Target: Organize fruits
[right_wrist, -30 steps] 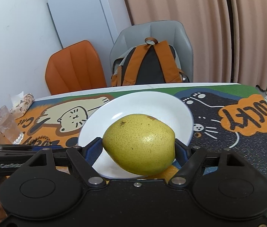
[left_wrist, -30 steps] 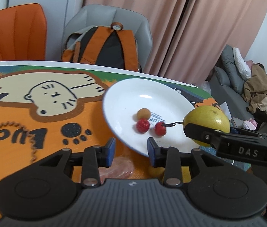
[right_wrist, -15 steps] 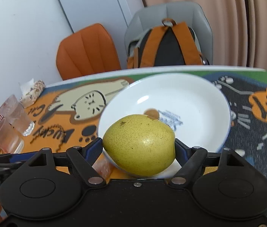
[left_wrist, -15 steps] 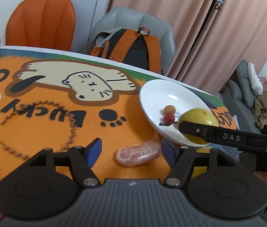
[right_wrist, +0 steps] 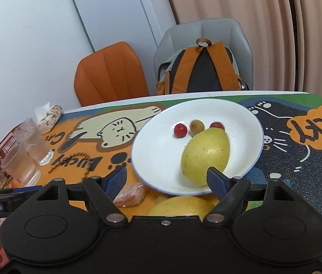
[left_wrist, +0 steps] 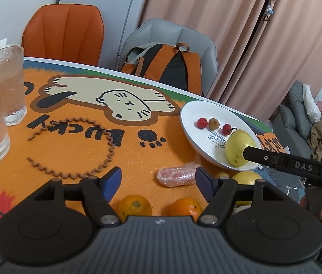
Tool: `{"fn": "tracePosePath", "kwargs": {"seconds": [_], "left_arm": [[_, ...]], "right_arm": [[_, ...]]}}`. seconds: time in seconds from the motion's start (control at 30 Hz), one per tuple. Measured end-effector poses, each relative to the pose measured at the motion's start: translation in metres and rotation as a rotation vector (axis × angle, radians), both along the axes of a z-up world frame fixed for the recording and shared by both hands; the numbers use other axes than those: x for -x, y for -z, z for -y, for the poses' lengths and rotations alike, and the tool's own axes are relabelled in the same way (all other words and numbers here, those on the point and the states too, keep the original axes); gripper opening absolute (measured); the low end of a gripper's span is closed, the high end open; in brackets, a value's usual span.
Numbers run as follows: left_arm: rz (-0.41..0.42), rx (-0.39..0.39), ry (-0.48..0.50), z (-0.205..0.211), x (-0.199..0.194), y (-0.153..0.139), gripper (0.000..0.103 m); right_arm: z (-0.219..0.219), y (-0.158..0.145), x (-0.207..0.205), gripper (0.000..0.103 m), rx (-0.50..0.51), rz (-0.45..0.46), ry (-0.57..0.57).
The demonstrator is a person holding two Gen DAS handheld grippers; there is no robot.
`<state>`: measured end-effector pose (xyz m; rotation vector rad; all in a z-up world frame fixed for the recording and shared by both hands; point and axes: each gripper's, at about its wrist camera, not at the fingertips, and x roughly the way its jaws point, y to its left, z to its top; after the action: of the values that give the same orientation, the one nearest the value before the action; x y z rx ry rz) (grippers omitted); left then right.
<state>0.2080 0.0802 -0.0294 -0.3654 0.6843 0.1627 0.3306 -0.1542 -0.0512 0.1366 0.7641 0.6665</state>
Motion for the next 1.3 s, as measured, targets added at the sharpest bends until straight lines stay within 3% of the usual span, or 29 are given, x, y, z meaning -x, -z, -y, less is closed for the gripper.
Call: {"fn": "tracePosePath", "kwargs": {"seconds": [0.27, 0.9, 1.3], "left_arm": [[0.018, -0.003, 0.008, 0.009, 0.016, -0.007, 0.073], [0.010, -0.021, 0.002, 0.024, 0.041, -0.010, 0.083], [-0.004, -0.015, 0.020, 0.028, 0.046, -0.002, 0.083]], "right_arm": [[0.016, -0.013, 0.026, 0.078, -0.009, 0.019, -0.001], [0.049, -0.030, 0.066, 0.103, -0.019, 0.052, 0.007], [0.062, -0.020, 0.080, 0.103, -0.007, 0.024, 0.010]]}}
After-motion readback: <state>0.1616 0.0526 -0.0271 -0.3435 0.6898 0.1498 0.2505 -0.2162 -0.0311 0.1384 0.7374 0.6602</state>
